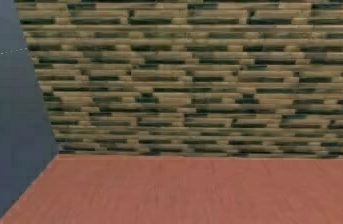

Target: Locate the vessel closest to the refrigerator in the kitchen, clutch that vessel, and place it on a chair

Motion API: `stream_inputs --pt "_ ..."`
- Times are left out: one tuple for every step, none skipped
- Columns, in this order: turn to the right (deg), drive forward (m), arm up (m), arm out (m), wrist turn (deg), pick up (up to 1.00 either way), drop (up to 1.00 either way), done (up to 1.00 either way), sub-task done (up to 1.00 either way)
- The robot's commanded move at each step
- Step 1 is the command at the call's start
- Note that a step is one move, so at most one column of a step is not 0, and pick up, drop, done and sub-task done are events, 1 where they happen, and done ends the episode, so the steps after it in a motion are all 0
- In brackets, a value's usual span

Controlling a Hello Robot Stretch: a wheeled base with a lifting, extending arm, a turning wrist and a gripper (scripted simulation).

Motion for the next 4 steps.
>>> stream_inputs --pt "-33.0 0.0 0.0 0.0 0.0 0.0 0.0 0.0 0.0" --pt "0.0 0.65 0.0 0.0 0.0 0.0 0.0 0.0 0.0" --pt "-45.0 0.0 0.0 0.0 0.0 0.0 0.0 0.0 0.0" --pt "-45.0 0.0 0.0 0.0 0.0 0.0 0.0 0.0 0.0"
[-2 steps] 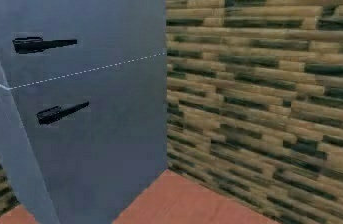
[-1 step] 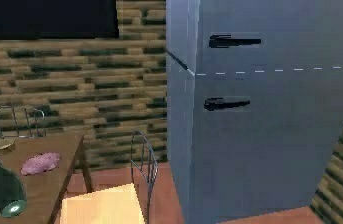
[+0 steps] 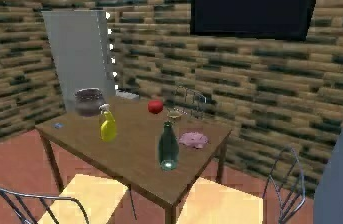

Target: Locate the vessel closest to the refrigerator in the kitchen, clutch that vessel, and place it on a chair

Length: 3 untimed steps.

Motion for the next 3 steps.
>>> stream_inputs --pt "-45.0 0.0 0.0 0.0 0.0 0.0 0.0 0.0 0.0" --pt "-42.0 0.0 0.0 0.0 0.0 0.0 0.0 0.0 0.0" --pt "0.0 0.0 0.5 0.0 0.0 0.0 0.0 0.0 0.0"
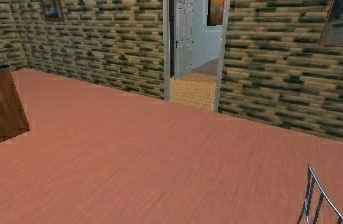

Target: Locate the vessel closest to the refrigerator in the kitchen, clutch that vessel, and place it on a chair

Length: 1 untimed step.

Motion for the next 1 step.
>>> stream_inputs --pt "0.0 0.0 0.34 0.0 0.0 0.0 0.0 0.0 0.0"
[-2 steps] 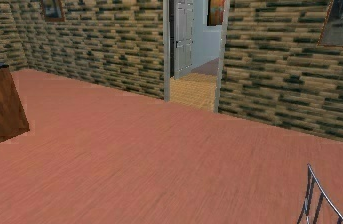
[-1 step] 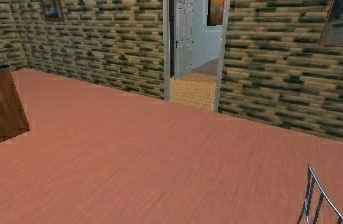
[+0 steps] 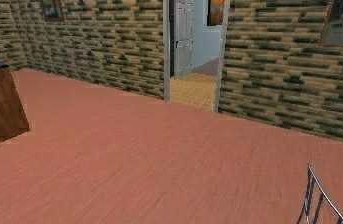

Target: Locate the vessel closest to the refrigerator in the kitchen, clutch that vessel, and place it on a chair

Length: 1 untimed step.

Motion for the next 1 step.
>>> stream_inputs --pt "0.0 0.0 0.0 0.5 0.0 0.0 0.0 0.0 0.0"
